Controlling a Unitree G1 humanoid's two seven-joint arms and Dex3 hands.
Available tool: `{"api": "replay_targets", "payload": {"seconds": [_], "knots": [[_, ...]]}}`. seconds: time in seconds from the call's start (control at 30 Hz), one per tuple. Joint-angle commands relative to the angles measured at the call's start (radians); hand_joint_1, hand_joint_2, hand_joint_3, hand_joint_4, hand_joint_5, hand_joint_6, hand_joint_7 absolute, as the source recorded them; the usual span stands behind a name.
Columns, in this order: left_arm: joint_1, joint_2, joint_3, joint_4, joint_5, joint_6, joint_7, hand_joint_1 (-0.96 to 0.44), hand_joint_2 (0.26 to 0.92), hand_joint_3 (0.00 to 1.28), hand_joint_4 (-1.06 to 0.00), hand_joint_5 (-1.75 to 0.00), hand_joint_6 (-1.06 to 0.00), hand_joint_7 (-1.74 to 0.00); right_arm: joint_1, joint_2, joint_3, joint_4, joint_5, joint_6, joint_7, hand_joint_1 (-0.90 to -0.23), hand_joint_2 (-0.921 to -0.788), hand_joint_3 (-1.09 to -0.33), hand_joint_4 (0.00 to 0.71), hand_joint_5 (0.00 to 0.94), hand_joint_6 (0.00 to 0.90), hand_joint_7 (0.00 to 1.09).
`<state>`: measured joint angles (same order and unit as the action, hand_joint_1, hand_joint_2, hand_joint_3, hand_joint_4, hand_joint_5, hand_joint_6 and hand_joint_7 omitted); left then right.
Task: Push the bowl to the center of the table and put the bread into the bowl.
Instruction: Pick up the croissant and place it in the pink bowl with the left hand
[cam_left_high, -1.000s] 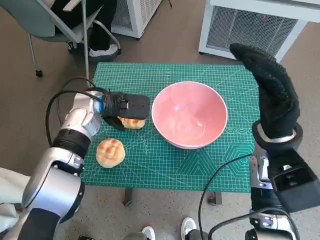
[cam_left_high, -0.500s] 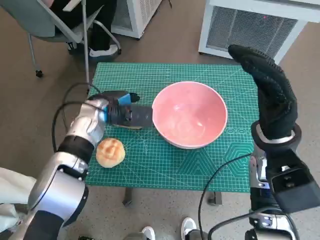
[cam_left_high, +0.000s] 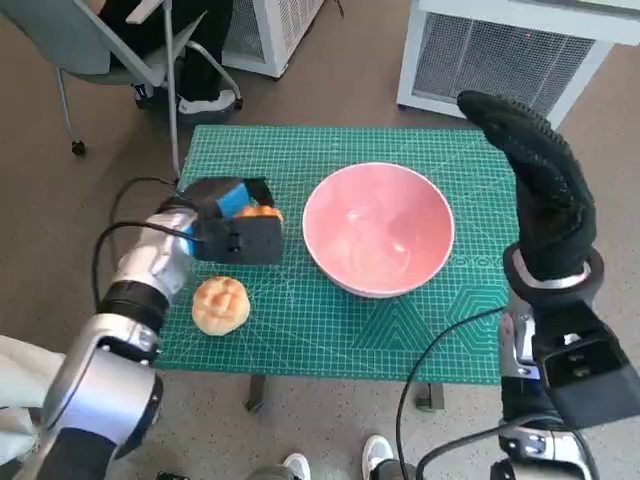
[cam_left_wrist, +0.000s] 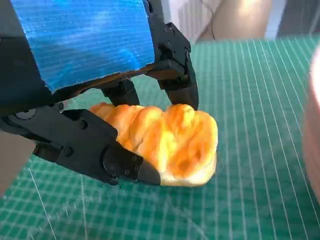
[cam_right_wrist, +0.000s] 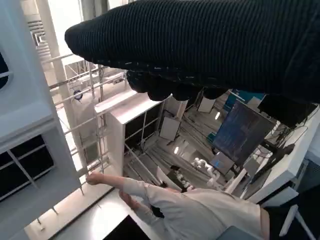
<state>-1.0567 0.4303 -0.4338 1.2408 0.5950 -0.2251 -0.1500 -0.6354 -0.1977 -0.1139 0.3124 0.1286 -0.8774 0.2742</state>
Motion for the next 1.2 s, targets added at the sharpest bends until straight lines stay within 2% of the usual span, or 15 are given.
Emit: {"api": "replay_targets", "payload": {"seconds": [0.03, 0.3, 0.7, 0.9, 1.2], "knots": [[-0.056, 0.025, 0.054, -0.042, -0.047, -0.030, 0.020, 0.00, 0.920, 0.11, -0.63, -1.19, -0.57, -1.27, 0.030, -0.009, 0.001, -0.011, 0.018, 0.017, 0.005, -0.553, -0.921, -0.780, 0.259, 0.004, -0.001, 0.65], [-0.072, 0.044, 0.147, -0.201, -0.121, -0.094, 0.032, 0.00, 0.920, 0.10, -0.66, -1.17, -0.59, -1.24, 0.037, -0.013, 0.002, -0.034, 0.033, 0.039, 0.008, -0.566, -0.921, -0.777, 0.259, 0.004, -0.001, 0.65], [-0.023, 0.028, 0.234, -0.478, -0.222, -0.161, 0.003, 0.00, 0.918, 0.07, -0.70, -1.13, -0.61, -1.21, 0.052, -0.016, -0.002, -0.054, 0.048, 0.049, 0.014, -0.551, -0.921, -0.776, 0.265, 0.006, -0.001, 0.65], [0.006, -0.019, 0.207, -0.584, -0.204, -0.153, 0.003, 0.00, 0.919, 0.06, -0.70, -1.12, -0.62, -1.21, 0.056, -0.019, -0.003, -0.058, 0.046, 0.044, 0.013, -0.538, -0.921, -0.778, 0.274, 0.010, -0.001, 0.65], [0.007, -0.098, 0.131, -0.600, -0.174, -0.156, -0.047, 0.00, 0.920, 0.06, -0.70, -1.13, -0.62, -1.20, 0.059, -0.015, 0.006, -0.060, 0.030, 0.036, 0.006, -0.532, -0.921, -0.778, 0.278, 0.010, -0.001, 0.66]]}}
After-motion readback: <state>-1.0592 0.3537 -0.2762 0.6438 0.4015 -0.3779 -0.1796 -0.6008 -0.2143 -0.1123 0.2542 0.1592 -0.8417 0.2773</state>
